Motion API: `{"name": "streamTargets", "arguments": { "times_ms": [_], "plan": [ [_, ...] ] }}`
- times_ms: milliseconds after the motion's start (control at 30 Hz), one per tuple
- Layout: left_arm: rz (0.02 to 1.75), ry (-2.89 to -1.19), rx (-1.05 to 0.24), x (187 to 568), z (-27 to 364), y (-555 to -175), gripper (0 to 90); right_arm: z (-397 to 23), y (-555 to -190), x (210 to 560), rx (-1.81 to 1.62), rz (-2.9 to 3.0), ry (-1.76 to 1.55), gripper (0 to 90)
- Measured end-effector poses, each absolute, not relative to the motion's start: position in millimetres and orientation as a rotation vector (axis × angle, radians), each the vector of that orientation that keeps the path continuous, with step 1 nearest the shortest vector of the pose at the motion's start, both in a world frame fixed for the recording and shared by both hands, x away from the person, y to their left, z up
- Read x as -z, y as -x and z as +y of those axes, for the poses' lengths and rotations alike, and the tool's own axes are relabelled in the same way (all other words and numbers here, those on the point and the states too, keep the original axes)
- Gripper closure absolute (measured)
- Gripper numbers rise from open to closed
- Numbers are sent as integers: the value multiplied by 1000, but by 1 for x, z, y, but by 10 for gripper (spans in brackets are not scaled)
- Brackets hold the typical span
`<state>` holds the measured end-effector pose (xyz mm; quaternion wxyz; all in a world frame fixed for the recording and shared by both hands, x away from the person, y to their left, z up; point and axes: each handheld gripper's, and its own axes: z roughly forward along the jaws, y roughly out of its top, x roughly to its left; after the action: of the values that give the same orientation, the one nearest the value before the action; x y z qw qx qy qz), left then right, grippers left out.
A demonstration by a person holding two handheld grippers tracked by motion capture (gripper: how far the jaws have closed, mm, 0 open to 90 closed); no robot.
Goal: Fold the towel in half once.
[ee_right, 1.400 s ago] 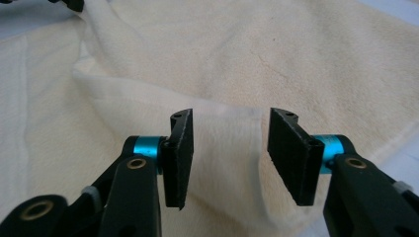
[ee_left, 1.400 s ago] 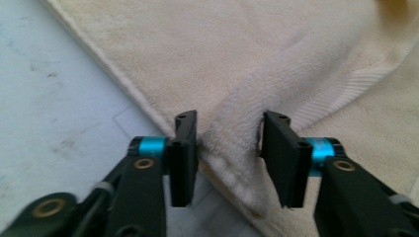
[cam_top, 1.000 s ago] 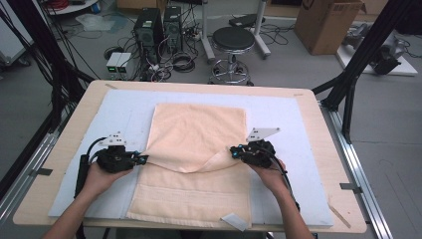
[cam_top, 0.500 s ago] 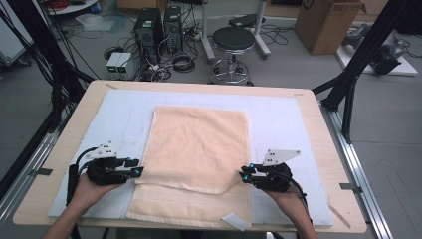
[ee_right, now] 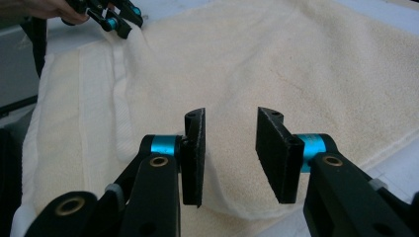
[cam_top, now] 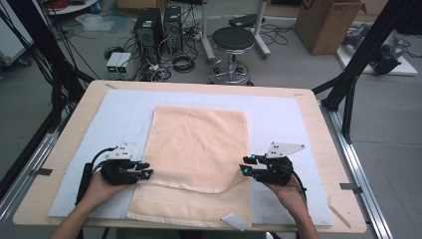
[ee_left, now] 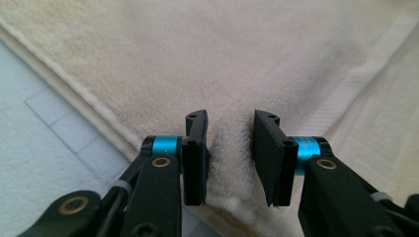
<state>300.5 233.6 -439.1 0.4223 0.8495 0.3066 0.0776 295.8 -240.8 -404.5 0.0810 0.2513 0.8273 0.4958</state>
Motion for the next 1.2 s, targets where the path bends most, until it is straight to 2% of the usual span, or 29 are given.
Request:
{"name": "streamTargets", "arguments": {
  "times_ms": [200, 267, 500, 633, 800, 867, 1000, 1067, 1200],
  "plan": [
    [762, -2118, -198, 440, 235, -299, 676, -240, -296, 399, -1502, 2462, -728, 629],
    [745, -2093, -178, 438, 237, -298, 651, -238, -297, 399, -1483, 2476, -722, 629],
    [709, -1992, -183, 424, 247, -295, 630, -225, -296, 417, -1371, 2592, -702, 619],
    [686, -2033, -175, 424, 246, -294, 669, -223, -292, 431, -1327, 2635, -702, 605],
    [647, -2138, -175, 436, 240, -289, 675, -225, -286, 441, -1288, 2658, -692, 592],
    [648, -2150, -175, 440, 238, -289, 730, -223, -285, 442, -1257, 2664, -687, 634],
    [662, -2123, -175, 438, 239, -288, 809, -221, -284, 442, -1228, 2662, -653, 830],
    [662, -2107, -179, 435, 241, -288, 828, -222, -283, 440, -1233, 2664, -649, 861],
    [649, -2081, -185, 425, 244, -284, 834, -226, -281, 431, -1316, 2645, -638, 868]
  ]
}}
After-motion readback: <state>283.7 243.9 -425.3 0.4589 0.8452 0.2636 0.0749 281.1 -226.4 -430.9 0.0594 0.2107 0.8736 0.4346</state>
